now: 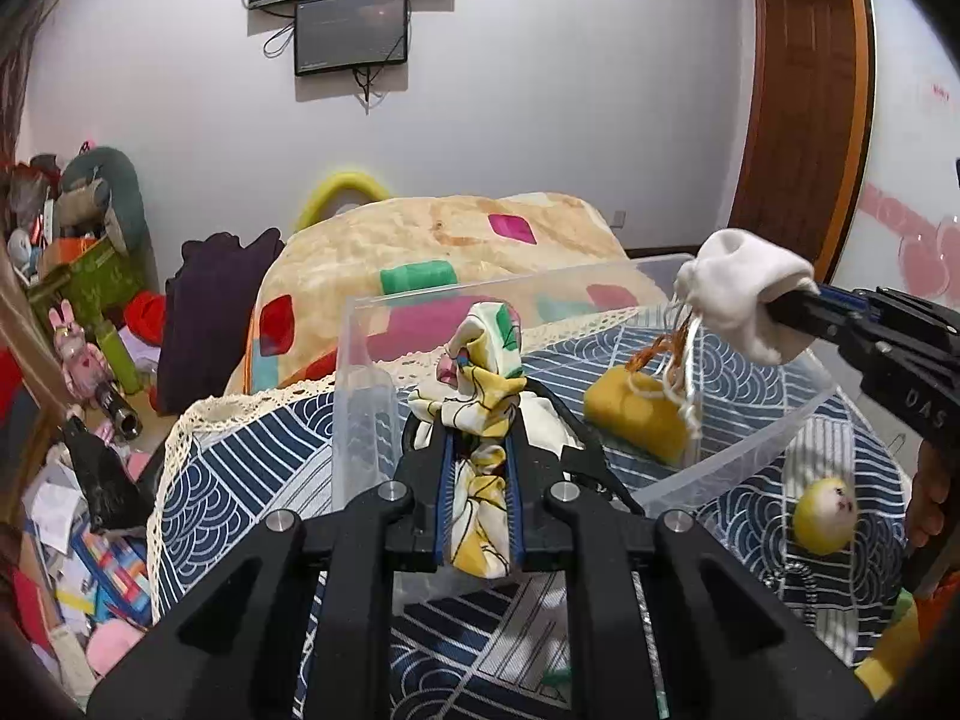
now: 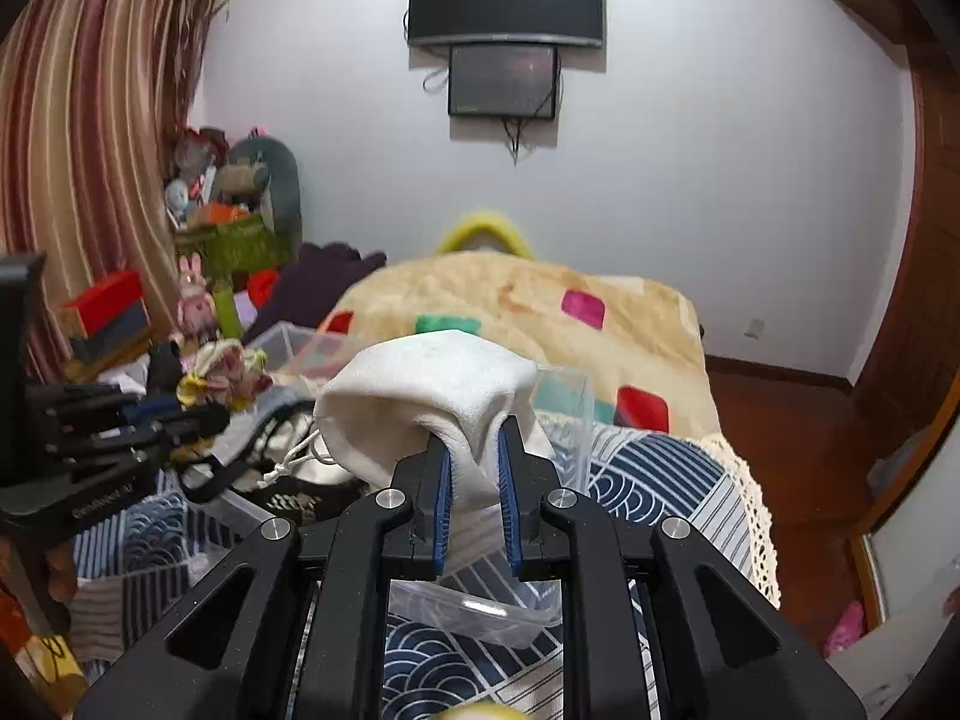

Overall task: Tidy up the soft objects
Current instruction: 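Lower the white cloth into the box with the right gripper while the left drops the scarf in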

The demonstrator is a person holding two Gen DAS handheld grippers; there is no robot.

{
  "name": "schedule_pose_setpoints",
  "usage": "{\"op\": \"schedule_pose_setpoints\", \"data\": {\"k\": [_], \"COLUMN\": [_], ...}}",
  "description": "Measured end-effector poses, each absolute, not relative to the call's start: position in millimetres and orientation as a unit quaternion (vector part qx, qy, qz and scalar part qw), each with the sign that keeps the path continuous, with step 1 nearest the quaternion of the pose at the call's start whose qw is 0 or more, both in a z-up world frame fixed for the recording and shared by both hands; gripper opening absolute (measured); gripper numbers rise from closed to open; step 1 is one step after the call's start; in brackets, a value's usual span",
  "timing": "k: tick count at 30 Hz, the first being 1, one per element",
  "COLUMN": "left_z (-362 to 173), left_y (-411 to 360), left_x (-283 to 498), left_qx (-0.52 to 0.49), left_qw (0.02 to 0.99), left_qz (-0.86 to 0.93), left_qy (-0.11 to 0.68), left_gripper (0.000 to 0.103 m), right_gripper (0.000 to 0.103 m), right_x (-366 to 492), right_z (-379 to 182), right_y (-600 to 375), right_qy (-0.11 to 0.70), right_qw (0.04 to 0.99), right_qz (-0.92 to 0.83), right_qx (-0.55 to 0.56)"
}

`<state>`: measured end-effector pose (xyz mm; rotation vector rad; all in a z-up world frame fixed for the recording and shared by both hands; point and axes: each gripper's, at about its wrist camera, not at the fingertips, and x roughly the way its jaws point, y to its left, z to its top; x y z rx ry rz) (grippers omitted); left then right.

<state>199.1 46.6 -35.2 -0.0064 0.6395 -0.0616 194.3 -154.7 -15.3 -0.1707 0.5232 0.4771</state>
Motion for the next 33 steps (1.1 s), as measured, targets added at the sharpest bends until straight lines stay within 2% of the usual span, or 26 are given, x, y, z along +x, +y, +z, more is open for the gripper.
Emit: {"op": "schedule_pose_setpoints", "data": {"k": [9,13,18,23,30,33], "left_z": [-46,-47,-46,-42,-28,-20], "left_y": [42,45,47,47,34,30], "left_x": [216,217,213,208,190,180], "left_qx": [0.010,-0.004,-0.008,-0.014,0.015,0.022], "left_qw": [0.941,0.940,0.939,0.941,0.948,0.952], "left_qz": [-0.026,-0.029,-0.027,-0.031,-0.035,-0.037], "left_qy": [0.337,0.341,0.342,0.337,0.315,0.303], "left_gripper": [0.015,0.027,0.035,0.046,0.054,0.061], "right_gripper": [0.013,0.013,0.016,0.029,0.031,0.037], "right_x": [203,200,198,193,181,175], "right_z": [-35,-38,-34,-29,-16,-9], "right_y": [-148,-149,-150,-154,-155,-158], "right_qy": [0.298,0.302,0.302,0.300,0.277,0.263], "right_qw": [0.918,0.916,0.915,0.914,0.920,0.924], "right_qz": [0.230,0.232,0.235,0.245,0.249,0.250], "right_qx": [-0.122,-0.129,-0.131,-0.122,-0.120,-0.116]}}
